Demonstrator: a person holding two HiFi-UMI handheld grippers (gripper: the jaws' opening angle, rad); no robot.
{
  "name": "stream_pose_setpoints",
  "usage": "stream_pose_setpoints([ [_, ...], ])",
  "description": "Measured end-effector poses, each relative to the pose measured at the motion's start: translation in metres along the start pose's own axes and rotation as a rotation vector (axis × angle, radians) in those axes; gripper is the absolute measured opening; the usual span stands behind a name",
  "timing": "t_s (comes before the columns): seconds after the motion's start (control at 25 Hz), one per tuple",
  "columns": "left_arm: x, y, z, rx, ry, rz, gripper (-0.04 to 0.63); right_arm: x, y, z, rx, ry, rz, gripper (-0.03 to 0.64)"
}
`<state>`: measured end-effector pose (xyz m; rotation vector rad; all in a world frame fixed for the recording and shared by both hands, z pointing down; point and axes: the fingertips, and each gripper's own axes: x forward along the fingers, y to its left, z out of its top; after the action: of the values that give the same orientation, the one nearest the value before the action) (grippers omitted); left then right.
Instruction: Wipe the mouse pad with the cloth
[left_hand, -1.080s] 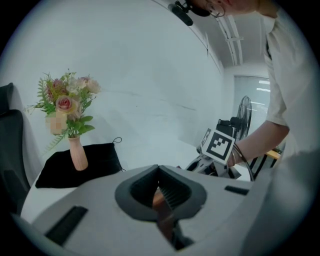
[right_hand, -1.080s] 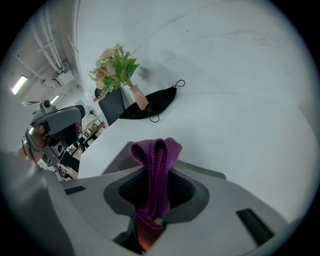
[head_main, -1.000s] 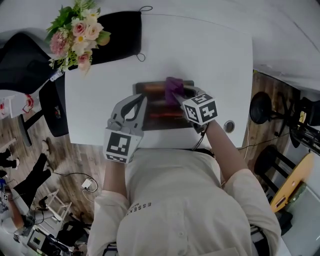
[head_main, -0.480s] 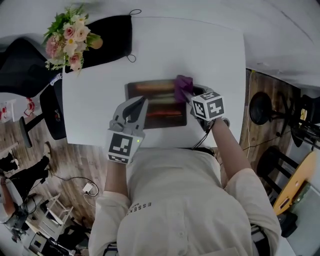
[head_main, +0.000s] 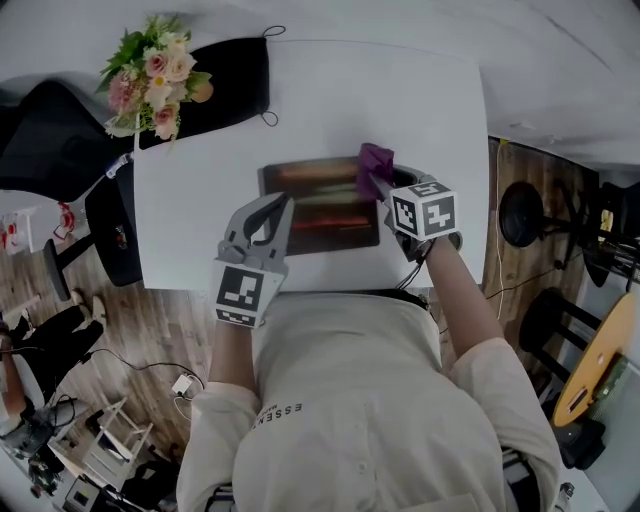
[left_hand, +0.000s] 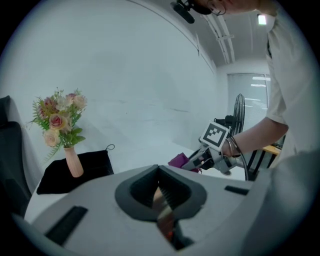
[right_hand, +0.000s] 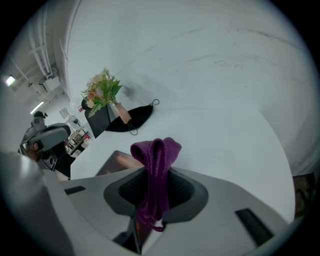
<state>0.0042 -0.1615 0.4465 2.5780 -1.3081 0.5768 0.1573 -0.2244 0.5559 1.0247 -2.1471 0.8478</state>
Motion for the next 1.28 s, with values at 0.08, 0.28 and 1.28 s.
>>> stream_pose_setpoints([
  [0.08, -0.009, 0.003, -0.001, 0.002, -0.003, -0.005, 0.0, -0.003, 0.014, 0.005, -0.001, -0.022, -0.004, 0.1],
  [0.28, -0.034, 0.022, -0.009, 0.009, 0.01, -0.008, 0.0, 0.005, 0.06, 0.002, -0.023, -0.003, 0.031, 0.1],
  [1.28, -0.09, 0.083, -0.047, -0.067, -0.01, 0.032, 0.0, 0.092, 0.199, -0.042, -0.058, 0.218, 0.188, 0.1],
])
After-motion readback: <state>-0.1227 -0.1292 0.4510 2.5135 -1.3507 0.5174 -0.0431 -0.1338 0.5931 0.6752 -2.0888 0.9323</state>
